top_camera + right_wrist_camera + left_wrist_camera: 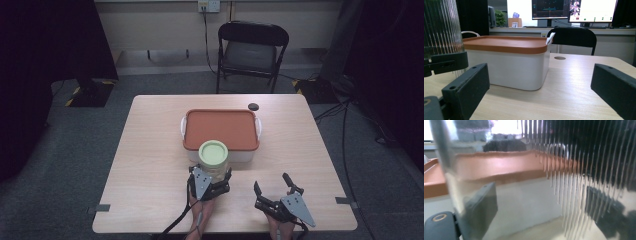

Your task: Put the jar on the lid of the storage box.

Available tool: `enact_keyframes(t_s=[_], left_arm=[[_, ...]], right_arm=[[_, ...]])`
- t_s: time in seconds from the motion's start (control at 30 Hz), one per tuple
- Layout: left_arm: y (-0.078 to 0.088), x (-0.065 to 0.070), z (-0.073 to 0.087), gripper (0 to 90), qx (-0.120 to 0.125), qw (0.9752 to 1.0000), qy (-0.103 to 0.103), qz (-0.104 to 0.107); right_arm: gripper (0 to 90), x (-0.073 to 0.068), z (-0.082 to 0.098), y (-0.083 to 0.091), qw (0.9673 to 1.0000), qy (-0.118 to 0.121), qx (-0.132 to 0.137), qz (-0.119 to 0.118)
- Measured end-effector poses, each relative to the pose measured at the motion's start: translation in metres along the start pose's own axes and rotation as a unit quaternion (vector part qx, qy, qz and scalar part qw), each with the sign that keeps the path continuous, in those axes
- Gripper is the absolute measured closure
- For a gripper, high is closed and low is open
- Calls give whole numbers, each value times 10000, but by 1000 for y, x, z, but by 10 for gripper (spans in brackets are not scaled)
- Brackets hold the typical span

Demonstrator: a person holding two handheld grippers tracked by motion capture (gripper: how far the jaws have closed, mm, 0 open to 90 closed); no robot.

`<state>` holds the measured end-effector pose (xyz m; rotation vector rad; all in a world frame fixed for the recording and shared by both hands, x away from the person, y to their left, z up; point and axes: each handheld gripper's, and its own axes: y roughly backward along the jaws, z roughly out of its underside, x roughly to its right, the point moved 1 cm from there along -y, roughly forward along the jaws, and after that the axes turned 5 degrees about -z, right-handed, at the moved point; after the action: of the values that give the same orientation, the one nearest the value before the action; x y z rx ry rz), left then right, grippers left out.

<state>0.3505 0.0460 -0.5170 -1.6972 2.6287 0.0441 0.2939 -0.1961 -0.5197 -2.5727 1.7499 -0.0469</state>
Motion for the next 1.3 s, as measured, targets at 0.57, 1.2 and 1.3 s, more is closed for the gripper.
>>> enact_keyframes(t_s=[0.57, 1.2, 1.3], left_arm=[[0, 1, 0, 105, 1, 10000, -6, -31], [1, 1, -1, 107, -28, 10000, -14, -91], [1, 2, -1, 108, -42, 9999, -12, -102]], right_arm=[[11, 0, 0, 0, 10000, -2, 0, -14], [11, 0, 0, 0, 10000, -2, 0, -16], [11, 0, 0, 0, 10000, -3, 0, -16]])
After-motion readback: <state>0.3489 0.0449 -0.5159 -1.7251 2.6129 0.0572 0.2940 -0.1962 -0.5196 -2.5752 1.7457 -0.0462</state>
